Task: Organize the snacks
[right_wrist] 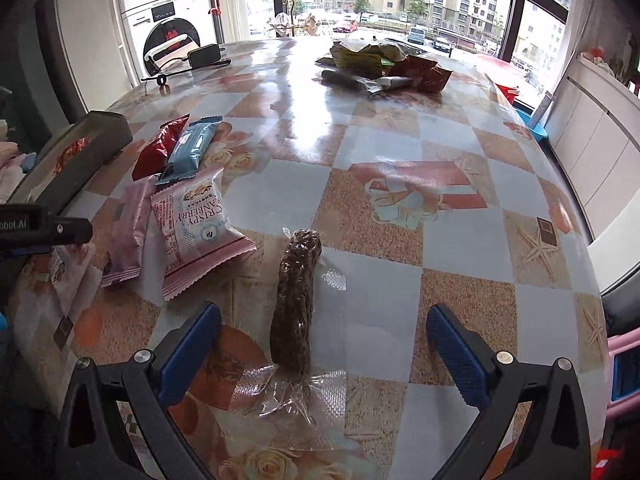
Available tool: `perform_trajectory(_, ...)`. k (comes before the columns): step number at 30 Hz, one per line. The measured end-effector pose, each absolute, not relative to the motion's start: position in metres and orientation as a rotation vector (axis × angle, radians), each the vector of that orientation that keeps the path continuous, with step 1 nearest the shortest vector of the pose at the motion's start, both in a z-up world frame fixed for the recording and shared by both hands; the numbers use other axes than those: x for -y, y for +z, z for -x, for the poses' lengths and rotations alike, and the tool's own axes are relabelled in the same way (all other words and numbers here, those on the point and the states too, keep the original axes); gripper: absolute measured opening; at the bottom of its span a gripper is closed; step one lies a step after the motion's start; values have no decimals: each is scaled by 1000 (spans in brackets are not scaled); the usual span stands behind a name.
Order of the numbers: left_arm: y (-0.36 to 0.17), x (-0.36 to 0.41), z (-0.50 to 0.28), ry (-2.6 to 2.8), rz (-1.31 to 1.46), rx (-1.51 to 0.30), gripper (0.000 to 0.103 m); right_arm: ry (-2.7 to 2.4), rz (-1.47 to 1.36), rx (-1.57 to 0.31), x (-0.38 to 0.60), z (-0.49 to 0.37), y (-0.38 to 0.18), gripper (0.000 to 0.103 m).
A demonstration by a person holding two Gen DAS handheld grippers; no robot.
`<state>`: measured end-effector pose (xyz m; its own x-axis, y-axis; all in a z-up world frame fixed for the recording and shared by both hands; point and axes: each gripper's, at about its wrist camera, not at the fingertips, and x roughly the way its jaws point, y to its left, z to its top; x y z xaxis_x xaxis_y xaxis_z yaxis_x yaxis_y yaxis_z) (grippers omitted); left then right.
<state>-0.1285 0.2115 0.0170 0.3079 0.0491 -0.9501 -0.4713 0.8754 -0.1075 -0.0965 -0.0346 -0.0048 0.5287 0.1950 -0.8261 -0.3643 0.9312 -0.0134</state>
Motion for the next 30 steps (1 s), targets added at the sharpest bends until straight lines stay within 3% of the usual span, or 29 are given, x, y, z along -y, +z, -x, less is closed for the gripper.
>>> perform_trajectory(4, 17, -225, 144, 377, 552, -1219, 84, 340, 194, -956, 35, 95, -5, 103)
perform_trajectory(18, 9, -198, 140, 402, 358, -1232, 87, 341, 193, -953, 36, 95, -6, 103)
perform_trajectory(20, 6, -191, 138, 407, 303, -1236, 90, 342, 194, -952, 37, 95, -6, 103)
perform_trajectory(22, 3, -185, 134, 378, 272, -1222, 100, 342, 194, -952, 37, 95, -6, 103)
perform_trajectory(30, -1, -186, 125, 315, 233, -1216, 100, 348, 199, -974, 36, 93, -5, 103)
